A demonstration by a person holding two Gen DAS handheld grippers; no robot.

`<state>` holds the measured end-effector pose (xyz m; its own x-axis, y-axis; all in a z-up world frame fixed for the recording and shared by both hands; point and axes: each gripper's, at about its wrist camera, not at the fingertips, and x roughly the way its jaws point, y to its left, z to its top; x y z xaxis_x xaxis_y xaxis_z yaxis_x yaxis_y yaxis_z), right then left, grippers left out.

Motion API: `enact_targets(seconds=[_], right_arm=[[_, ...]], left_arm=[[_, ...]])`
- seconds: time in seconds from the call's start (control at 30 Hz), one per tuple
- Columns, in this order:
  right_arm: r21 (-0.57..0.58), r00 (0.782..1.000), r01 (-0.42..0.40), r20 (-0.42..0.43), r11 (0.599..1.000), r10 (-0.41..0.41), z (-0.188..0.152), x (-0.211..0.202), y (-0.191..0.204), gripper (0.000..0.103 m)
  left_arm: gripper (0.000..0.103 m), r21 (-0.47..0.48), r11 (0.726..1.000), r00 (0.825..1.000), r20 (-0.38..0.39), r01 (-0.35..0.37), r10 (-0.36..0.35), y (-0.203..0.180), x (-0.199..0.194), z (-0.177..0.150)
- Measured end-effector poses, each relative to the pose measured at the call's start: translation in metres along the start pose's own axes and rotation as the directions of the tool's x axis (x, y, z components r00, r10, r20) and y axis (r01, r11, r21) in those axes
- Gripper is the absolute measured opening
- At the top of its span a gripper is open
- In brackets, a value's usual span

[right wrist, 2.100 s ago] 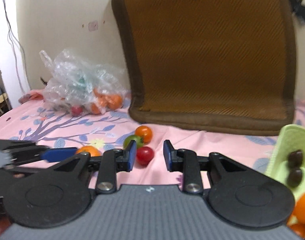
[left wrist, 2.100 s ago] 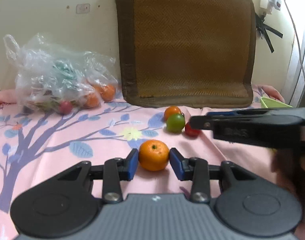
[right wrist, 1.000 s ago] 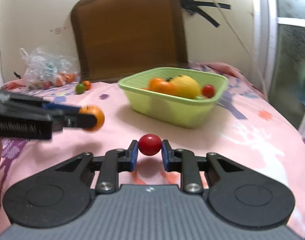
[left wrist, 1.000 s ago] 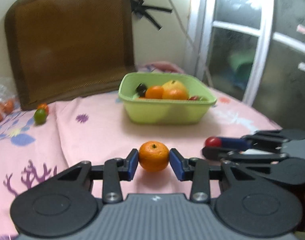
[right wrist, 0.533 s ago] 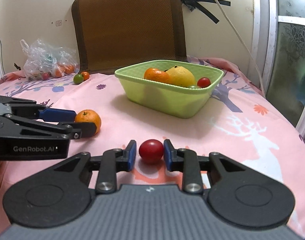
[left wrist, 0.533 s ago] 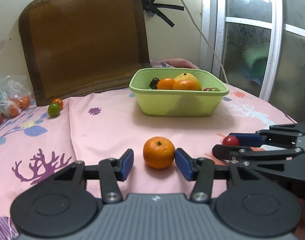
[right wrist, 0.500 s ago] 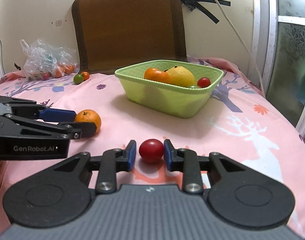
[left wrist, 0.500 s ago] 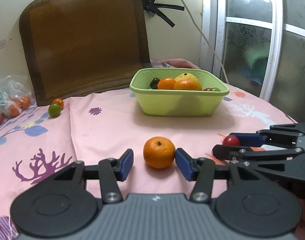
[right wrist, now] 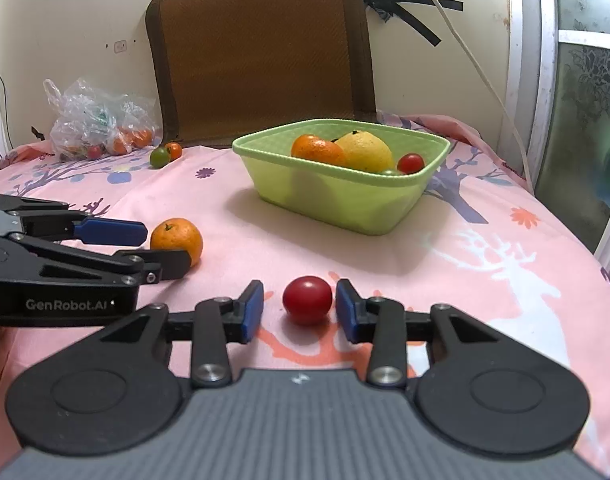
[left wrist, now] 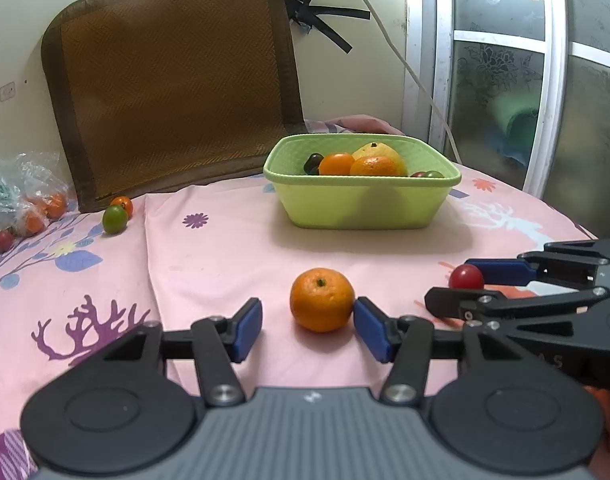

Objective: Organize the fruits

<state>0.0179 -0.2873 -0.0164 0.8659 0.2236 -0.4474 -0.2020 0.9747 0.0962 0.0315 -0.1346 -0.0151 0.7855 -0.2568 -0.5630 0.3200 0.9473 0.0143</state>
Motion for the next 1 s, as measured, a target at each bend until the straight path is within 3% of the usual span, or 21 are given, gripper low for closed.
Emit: enact_targets(seconds=[1.0], right_arm=[[0.014, 1.000, 0.008, 0.009, 1.000, -0.008, -0.0004, -0.0001, -0.0024, 0.044]], left_arm=[[0.055, 0.011, 1.000, 1.000, 0.009, 0.004, -0.004, 0.0007, -0.0017, -0.0005]])
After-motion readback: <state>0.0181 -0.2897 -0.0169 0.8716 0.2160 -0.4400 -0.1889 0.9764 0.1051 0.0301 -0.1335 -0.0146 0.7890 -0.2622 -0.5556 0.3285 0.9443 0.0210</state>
